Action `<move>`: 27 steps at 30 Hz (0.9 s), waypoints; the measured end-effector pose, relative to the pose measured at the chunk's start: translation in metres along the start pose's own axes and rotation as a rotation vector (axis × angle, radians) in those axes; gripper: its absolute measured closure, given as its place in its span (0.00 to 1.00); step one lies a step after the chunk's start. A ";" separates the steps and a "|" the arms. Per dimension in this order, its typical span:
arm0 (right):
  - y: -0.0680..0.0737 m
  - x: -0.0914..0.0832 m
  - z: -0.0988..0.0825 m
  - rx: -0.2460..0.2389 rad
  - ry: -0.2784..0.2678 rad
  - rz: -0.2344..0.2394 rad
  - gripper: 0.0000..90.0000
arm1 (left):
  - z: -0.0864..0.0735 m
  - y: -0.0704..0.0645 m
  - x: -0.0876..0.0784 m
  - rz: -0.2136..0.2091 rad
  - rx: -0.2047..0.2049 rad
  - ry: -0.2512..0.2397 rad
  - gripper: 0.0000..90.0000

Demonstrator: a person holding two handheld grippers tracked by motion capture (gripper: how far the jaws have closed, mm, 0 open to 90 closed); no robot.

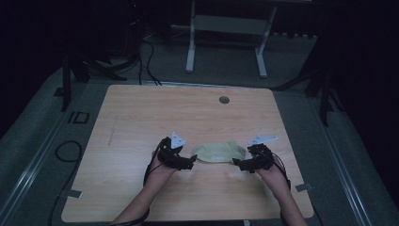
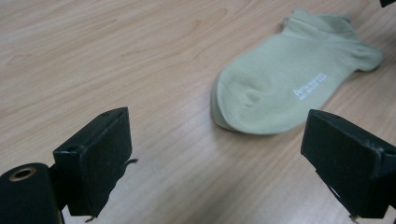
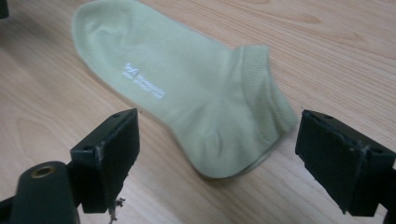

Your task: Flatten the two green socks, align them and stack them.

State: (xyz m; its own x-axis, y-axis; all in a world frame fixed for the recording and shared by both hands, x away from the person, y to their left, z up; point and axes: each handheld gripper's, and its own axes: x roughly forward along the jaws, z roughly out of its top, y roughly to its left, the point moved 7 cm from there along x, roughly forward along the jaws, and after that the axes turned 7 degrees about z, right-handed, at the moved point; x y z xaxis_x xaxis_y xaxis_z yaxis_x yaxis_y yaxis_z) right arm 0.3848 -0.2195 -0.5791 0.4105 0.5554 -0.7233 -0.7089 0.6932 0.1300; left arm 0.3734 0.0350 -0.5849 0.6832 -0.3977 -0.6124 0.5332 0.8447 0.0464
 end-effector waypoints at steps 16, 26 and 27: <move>0.007 -0.006 -0.026 -0.034 -0.055 -0.027 0.15 | -0.038 0.004 -0.022 0.021 0.003 0.061 0.02; 0.014 -0.014 -0.051 -0.017 -0.050 -0.001 0.15 | -0.062 0.015 -0.044 0.062 0.014 0.054 0.02; 0.016 -0.015 -0.054 -0.015 -0.049 0.003 0.15 | -0.064 0.017 -0.047 0.071 0.023 0.049 0.02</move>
State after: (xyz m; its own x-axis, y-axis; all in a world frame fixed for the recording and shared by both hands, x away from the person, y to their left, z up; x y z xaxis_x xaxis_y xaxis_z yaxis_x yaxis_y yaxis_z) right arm 0.3369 -0.2414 -0.6027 0.4357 0.5791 -0.6891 -0.7183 0.6851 0.1215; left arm 0.3187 0.0910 -0.6054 0.6946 -0.3189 -0.6449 0.4965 0.8612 0.1088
